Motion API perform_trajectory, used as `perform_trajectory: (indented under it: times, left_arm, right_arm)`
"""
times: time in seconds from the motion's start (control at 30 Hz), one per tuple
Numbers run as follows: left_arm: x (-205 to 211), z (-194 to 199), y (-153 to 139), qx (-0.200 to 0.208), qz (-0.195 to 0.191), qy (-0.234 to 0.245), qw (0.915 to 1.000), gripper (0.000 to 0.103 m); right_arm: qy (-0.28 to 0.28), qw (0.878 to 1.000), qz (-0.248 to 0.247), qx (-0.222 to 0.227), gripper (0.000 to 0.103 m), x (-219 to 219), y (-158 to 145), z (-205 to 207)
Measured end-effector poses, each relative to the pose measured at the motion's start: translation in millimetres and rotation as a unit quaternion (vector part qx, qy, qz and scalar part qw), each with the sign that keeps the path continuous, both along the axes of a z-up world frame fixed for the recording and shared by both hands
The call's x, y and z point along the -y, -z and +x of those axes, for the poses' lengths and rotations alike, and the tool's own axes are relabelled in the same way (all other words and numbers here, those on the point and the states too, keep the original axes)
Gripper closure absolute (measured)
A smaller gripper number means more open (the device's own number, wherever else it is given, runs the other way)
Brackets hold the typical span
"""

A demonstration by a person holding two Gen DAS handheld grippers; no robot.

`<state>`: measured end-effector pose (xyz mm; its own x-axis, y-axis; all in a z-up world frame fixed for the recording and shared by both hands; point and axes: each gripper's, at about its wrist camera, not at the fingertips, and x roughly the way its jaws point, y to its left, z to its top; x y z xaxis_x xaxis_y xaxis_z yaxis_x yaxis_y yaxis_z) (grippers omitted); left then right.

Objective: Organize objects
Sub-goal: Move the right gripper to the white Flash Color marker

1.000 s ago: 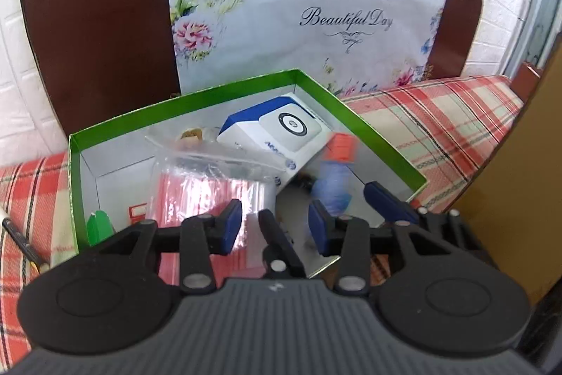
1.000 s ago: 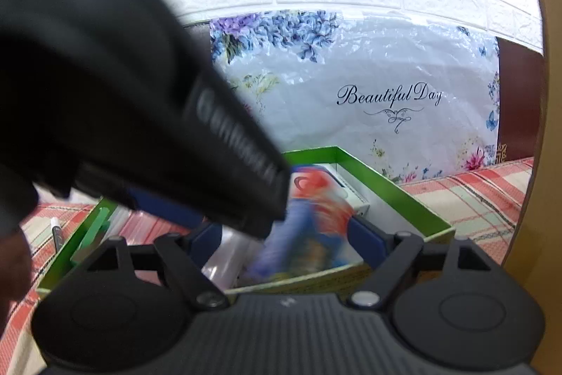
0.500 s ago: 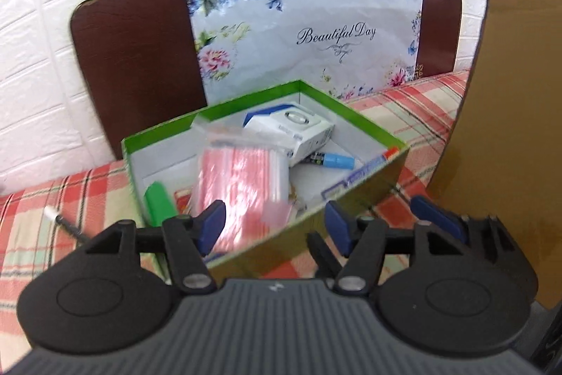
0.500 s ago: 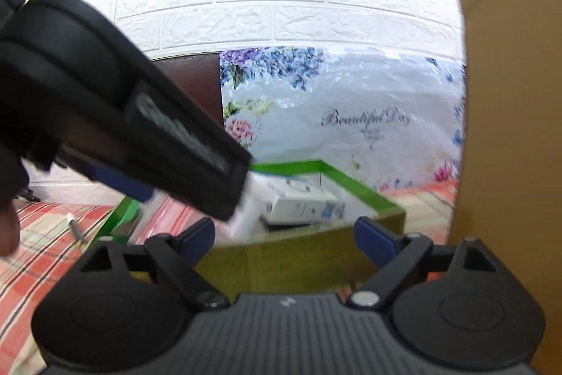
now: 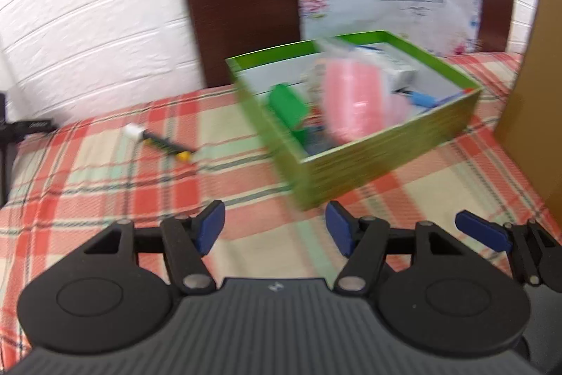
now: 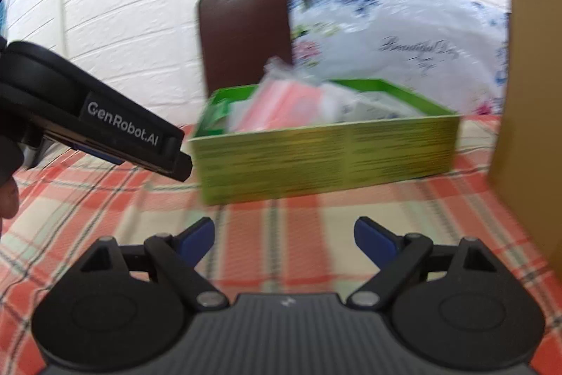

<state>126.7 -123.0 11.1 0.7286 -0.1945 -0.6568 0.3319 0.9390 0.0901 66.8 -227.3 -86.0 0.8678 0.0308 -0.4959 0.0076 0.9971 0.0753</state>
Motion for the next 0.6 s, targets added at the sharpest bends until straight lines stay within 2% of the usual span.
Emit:
perform_trajectory:
  times: [0.2,0.37,0.47,0.5,0.53,0.57,0.6]
  left_arm:
    - [-48.5,22.2,17.3,-0.001,0.017,-0.04,0.999,0.034]
    - [-89.4,44.6,39.4,-0.001,0.017,-0.069,0.9975,0.031]
    - [-126.0,60.1,53.2,0.005,0.01,-0.115,0.9933,0.022]
    - [-139.7,64.3,58.5,0.007,0.005,-0.134,0.9909,0.016]
    - [-154.4,65.7,62.7,0.02,-0.007,-0.15,0.9884,0.003]
    - [-166.9,65.6,67.6,0.036,-0.008,-0.169,0.985,0.0]
    - [-180.3,64.9,70.0,0.041,-0.031,-0.183,0.9818,0.0]
  right_arm:
    - [-0.046,0.998,-0.03,-0.029,0.013,-46.7,8.5,3.9]
    - [-0.087,0.994,-0.049,-0.048,0.013,-78.2,12.5,19.4]
    - [-0.113,0.99,-0.066,-0.053,0.014,-99.8,15.7,34.3]
    - [-0.122,0.989,-0.071,-0.051,0.013,-106.8,15.8,40.3]
    - [-0.131,0.987,-0.078,-0.049,0.013,-113.7,15.6,47.3]
    - [-0.138,0.986,-0.088,-0.044,0.013,-121.5,15.1,55.8]
    - [-0.145,0.984,-0.099,-0.039,0.013,-129.2,15.2,65.0]
